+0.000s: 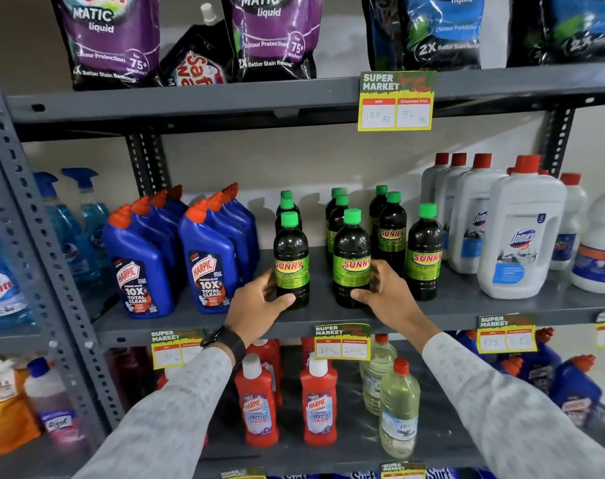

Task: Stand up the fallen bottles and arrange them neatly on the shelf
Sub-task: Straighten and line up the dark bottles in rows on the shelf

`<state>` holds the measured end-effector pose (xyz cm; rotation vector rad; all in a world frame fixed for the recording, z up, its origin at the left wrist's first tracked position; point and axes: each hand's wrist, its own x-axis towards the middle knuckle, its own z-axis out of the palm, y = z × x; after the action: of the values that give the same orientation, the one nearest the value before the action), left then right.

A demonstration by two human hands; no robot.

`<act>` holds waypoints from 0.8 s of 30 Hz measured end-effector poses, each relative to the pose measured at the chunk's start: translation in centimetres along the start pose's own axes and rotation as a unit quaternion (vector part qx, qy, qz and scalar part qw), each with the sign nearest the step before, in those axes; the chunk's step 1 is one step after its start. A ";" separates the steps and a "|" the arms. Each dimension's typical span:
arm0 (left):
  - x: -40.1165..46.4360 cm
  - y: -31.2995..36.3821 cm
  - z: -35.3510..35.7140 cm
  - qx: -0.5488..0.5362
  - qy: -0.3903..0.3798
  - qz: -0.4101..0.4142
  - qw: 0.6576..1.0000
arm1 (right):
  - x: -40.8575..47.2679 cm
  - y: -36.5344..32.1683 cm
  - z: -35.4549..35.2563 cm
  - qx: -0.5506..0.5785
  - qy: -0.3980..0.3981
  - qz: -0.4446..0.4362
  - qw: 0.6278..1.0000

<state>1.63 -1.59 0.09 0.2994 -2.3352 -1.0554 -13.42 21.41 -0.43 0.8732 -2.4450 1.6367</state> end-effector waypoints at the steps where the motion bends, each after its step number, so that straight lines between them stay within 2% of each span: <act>1: -0.4 0.0 -0.1 0.073 0.016 0.013 0.997 | 0.0 0.0 -0.1 0.000 0.001 0.001 1.000; 5: -1.6 0.0 0.2 0.281 0.008 0.072 0.957 | -0.4 -0.1 -0.4 0.005 -0.008 0.002 1.000; 9: -2.1 -0.8 1.4 0.381 -0.023 0.048 0.923 | -1.5 -0.1 -0.6 0.007 0.007 -0.008 1.000; 11: -2.1 -0.9 1.8 0.403 -0.029 0.041 0.914 | -2.5 0.1 -1.0 0.021 0.057 -0.016 0.998; 13: -2.0 -1.0 1.9 0.406 -0.032 0.037 0.912 | -3.5 0.8 -1.8 0.018 0.149 -0.051 0.987; 15: -1.8 -1.1 1.9 0.405 -0.042 0.035 0.912 | -4.2 1.9 -3.4 0.006 0.260 -0.095 0.961; 17: -1.8 -1.2 1.9 0.408 -0.050 0.032 0.911 | -4.2 3.0 -5.5 0.015 0.325 -0.086 0.942; 19: -1.8 -1.2 2.0 0.415 -0.053 0.029 0.908 | -3.1 3.9 -7.7 0.008 0.298 -0.028 0.954; 21: -1.9 -1.1 2.0 0.416 -0.052 0.026 0.907 | -1.8 4.5 -9.4 -0.001 0.206 0.022 0.978; 24: -1.9 -1.1 2.1 0.414 -0.050 0.023 0.909 | -0.6 5.1 -10.2 -0.040 0.138 0.049 0.988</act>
<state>2.01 -0.26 -2.62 0.5013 -2.7525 0.0109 -17.93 31.92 -0.50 0.4843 -2.3726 1.5570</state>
